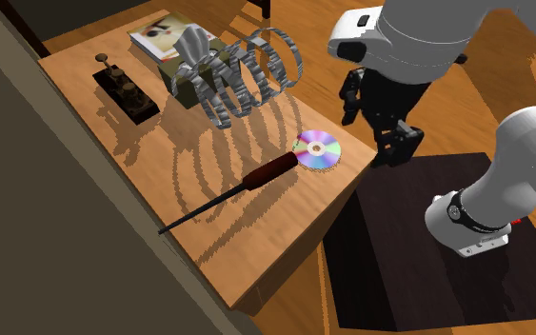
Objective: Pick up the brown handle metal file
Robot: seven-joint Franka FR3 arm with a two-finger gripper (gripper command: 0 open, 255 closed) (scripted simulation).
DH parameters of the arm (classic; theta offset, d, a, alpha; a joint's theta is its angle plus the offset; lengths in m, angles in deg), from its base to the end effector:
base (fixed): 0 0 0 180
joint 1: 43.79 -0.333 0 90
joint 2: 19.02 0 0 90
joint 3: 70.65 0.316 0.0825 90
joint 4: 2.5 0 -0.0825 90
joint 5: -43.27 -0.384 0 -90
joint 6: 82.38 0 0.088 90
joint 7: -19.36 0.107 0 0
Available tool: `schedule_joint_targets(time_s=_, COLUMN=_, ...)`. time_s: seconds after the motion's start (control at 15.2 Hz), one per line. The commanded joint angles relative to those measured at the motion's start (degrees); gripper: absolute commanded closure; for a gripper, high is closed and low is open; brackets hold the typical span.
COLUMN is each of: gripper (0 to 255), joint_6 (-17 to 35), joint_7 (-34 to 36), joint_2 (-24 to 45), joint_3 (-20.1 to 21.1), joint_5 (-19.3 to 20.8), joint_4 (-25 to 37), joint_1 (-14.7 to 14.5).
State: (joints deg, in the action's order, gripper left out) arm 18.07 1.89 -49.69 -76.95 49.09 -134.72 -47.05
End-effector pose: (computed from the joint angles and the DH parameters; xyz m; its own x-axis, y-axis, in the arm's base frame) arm 0.3880 -0.0354 0.5407 0.9586 0.2826 -0.0337 0.2837 -0.9583 0.0349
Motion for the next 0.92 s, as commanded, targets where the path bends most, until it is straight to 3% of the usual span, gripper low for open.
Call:
schedule_joint_targets(time_s=0.0, gripper=0, joint_6=3.4, joint_7=-2.7, joint_2=4.1, joint_3=-1.3, joint_5=-0.4, joint_4=2.0, joint_1=-0.6)
schedule_joint_targets(time_s=0.46, gripper=0, joint_6=12.2, joint_7=-11.3, joint_2=17.4, joint_3=-3.9, joint_5=-4.4, joint_4=10.1, joint_1=-3.0)
schedule_joint_targets(time_s=0.86, gripper=0, joint_6=16.6, joint_7=-19.2, joint_2=29.1, joint_3=-4.9, joint_5=-9.8, joint_4=19.9, joint_1=-4.3)
